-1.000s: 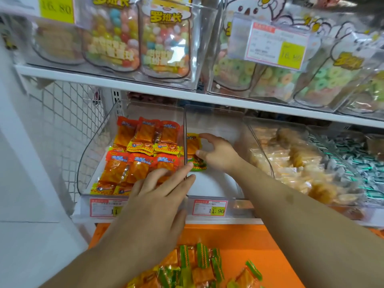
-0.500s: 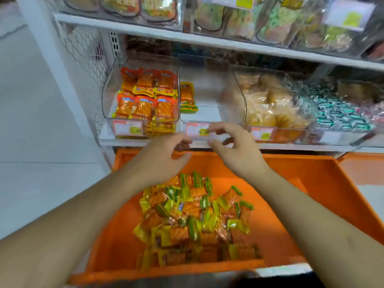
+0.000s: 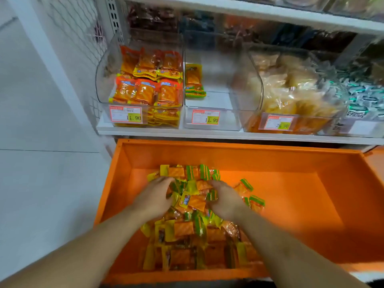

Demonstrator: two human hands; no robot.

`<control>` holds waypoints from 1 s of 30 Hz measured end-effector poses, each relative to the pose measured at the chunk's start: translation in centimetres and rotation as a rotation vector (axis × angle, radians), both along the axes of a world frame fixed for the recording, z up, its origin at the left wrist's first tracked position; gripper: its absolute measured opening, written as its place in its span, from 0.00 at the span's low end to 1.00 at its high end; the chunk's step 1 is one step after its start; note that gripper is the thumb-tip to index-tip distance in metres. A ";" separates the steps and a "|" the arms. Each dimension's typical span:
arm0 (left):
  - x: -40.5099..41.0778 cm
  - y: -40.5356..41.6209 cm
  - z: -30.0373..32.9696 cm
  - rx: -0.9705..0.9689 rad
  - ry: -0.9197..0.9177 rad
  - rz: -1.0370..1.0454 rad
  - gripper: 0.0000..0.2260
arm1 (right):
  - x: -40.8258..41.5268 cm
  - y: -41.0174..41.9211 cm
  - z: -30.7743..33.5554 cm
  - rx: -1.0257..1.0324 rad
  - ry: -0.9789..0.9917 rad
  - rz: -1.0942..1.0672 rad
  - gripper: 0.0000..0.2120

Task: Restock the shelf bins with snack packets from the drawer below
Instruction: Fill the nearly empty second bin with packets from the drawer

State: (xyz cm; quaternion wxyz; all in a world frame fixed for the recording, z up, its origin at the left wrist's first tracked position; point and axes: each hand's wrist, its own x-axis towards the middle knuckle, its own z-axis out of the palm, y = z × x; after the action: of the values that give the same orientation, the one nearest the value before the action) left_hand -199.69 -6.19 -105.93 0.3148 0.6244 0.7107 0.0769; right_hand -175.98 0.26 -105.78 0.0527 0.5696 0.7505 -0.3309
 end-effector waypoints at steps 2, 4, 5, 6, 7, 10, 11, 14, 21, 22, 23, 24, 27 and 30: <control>-0.2 1.6 -2.0 0.004 0.050 -0.014 0.31 | -0.7 1.8 -2.3 0.013 -0.018 0.011 0.39; -0.4 3.4 -4.1 0.012 0.107 -0.041 0.33 | -1.6 3.7 -4.5 0.038 -0.025 0.034 0.40; -0.4 4.4 -5.0 0.010 0.126 -0.052 0.33 | -2.2 4.5 -5.7 0.050 -0.031 0.046 0.41; -0.5 5.3 -5.9 0.007 0.143 -0.062 0.33 | -2.8 5.3 -6.6 0.064 -0.049 0.066 0.42; -0.5 6.2 -6.7 -0.001 0.158 -0.072 0.33 | -3.3 6.0 -7.7 0.082 -0.074 0.095 0.43; -0.7 7.9 -9.3 -0.016 0.185 -0.077 0.34 | -4.3 7.5 -10.6 0.136 -0.159 0.179 0.45; -0.8 8.2 -10.1 -0.024 0.188 -0.069 0.34 | -4.4 7.8 -11.3 0.144 -0.174 0.181 0.44; -0.7 8.3 -11.5 0.017 0.163 -0.005 0.32 | -4.6 8.0 -12.8 0.212 -0.205 0.172 0.40; -0.4 7.9 -10.7 0.096 0.250 -0.026 0.17 | -4.4 7.1 -11.8 0.210 -0.174 0.237 0.27; -0.5 7.8 -10.4 0.105 0.224 -0.002 0.16 | -4.3 7.1 -11.1 0.205 -0.150 0.236 0.25; -0.6 7.6 -9.9 0.121 0.191 0.033 0.15 | -4.1 7.1 -10.5 0.200 -0.128 0.227 0.23; -0.6 7.4 -9.3 0.139 0.156 0.074 0.14 | -3.9 7.2 -9.8 0.195 -0.109 0.215 0.21; -0.8 6.8 -7.4 0.126 0.072 0.175 0.12 | -3.2 6.9 -7.6 0.121 -0.066 0.137 0.15; -0.9 6.1 -5.1 0.041 0.025 0.213 0.08 | -2.5 6.5 -5.0 0.010 0.004 0.016 0.12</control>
State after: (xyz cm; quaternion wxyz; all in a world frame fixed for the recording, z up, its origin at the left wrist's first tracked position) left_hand -200.57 -0.11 -110.98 0.2831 0.5525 0.7753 0.1167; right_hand -178.51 6.76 -110.74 0.0509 0.5629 0.7570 -0.3279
